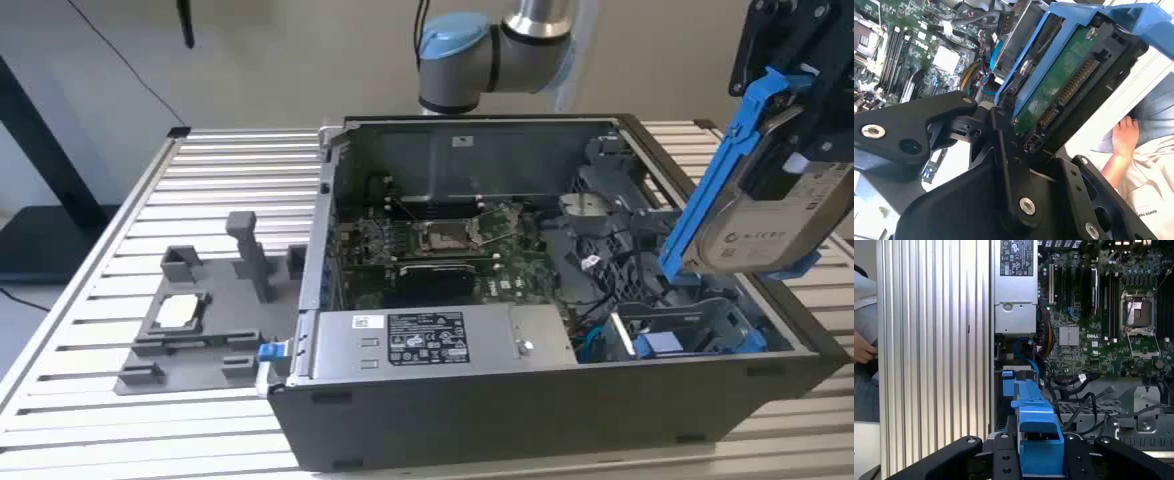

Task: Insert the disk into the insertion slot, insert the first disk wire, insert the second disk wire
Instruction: 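Insert the disk into the insertion slot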

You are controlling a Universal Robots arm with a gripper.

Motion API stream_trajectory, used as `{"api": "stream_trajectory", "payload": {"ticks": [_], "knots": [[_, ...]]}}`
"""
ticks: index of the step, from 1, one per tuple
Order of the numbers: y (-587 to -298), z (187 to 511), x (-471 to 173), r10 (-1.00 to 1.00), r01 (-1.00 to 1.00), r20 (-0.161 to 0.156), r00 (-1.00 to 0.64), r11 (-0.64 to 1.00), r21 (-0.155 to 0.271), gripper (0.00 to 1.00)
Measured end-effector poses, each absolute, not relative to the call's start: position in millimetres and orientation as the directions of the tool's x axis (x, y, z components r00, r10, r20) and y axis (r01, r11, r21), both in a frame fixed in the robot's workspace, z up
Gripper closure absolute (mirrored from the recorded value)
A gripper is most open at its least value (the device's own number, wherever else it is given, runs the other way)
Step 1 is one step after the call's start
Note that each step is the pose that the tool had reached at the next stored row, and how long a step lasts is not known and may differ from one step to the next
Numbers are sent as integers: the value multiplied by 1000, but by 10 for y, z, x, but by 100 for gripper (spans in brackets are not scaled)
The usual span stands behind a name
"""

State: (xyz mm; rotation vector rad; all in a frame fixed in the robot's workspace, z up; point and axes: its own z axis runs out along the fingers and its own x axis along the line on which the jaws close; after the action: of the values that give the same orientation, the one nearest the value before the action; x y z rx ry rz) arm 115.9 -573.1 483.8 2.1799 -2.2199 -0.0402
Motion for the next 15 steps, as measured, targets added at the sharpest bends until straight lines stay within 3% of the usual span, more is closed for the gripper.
{"api": "stream_trajectory", "payload": {"ticks": [15], "knots": [[-5731, 4802, 1159, -1000, -999, 0, -18, 18, 40, 67]]}}
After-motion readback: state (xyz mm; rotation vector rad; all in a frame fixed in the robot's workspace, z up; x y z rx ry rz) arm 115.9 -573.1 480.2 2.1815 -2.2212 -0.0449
